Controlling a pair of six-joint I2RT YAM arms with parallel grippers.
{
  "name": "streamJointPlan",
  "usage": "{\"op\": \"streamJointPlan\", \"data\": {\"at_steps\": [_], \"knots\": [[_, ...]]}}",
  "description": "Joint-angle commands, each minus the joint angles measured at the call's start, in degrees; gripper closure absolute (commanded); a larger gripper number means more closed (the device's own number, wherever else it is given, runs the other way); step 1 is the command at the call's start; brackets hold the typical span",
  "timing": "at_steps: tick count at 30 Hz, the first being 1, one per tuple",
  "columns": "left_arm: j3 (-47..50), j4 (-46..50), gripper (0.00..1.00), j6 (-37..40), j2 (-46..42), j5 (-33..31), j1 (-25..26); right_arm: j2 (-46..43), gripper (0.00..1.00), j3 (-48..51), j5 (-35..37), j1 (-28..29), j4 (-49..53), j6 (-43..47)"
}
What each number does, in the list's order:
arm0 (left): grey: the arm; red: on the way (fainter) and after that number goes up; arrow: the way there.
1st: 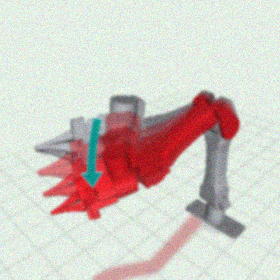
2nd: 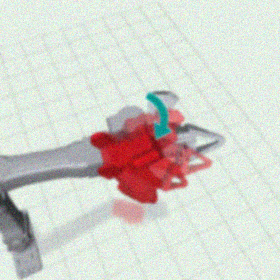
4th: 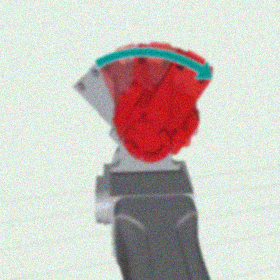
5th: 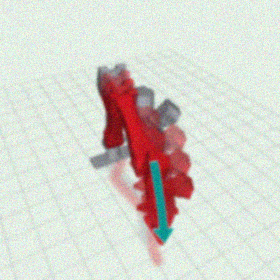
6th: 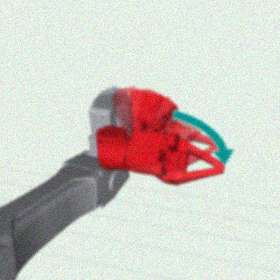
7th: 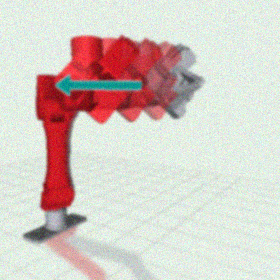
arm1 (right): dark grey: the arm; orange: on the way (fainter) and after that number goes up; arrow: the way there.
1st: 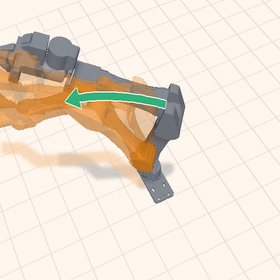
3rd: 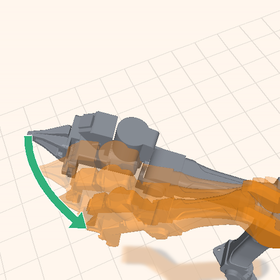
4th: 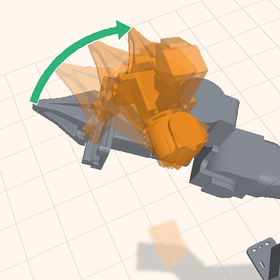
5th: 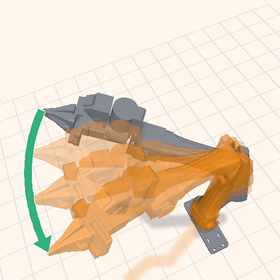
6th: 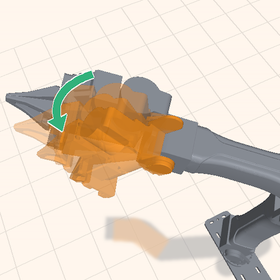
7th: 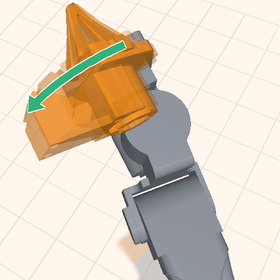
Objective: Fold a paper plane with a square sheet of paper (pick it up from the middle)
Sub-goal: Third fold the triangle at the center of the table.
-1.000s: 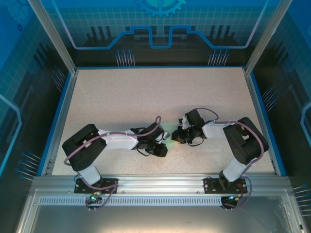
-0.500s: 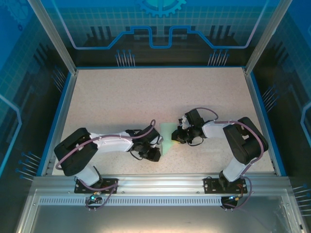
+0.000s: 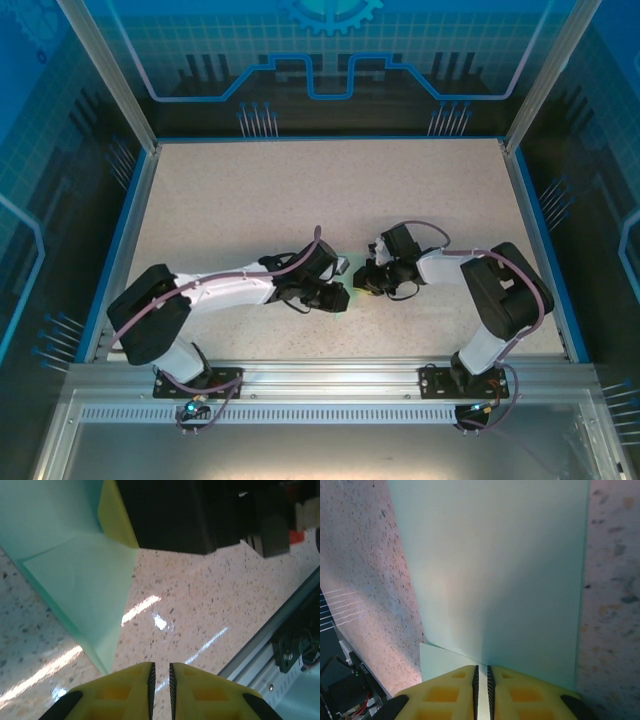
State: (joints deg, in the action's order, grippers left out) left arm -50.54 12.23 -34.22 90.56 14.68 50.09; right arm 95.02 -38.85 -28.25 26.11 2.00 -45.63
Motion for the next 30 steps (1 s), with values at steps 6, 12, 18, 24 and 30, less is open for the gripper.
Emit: {"op": "streamJointPlan", "data": {"at_steps": [6, 12, 18, 24, 30], "knots": [[-1.6, -2.9, 0.81, -1.6, 4.8, -0.9, -1.0, -9.7, 0.79, 0.7, 4.9, -1.3, 6.9, 0.3], [-2.1, -1.9, 0.85, -1.6, 7.6, -2.9, -1.0, -11.2, 0.85, 2.5, 4.0, -1.2, 7.2, 0.2], [-1.6, -2.1, 0.86, -1.3, 8.9, -3.8, -1.0, -11.0, 0.87, 3.0, 3.0, 1.9, 6.9, 0.2], [-1.3, -2.2, 0.87, -0.9, 9.7, -3.8, -1.0, -7.6, 0.89, 2.9, 2.9, 5.5, 3.3, -2.5], [-1.0, -1.4, 0.87, -0.9, 9.8, -4.0, -1.0, -3.6, 0.90, 1.8, 2.1, 7.4, 0.4, -3.3]]}}
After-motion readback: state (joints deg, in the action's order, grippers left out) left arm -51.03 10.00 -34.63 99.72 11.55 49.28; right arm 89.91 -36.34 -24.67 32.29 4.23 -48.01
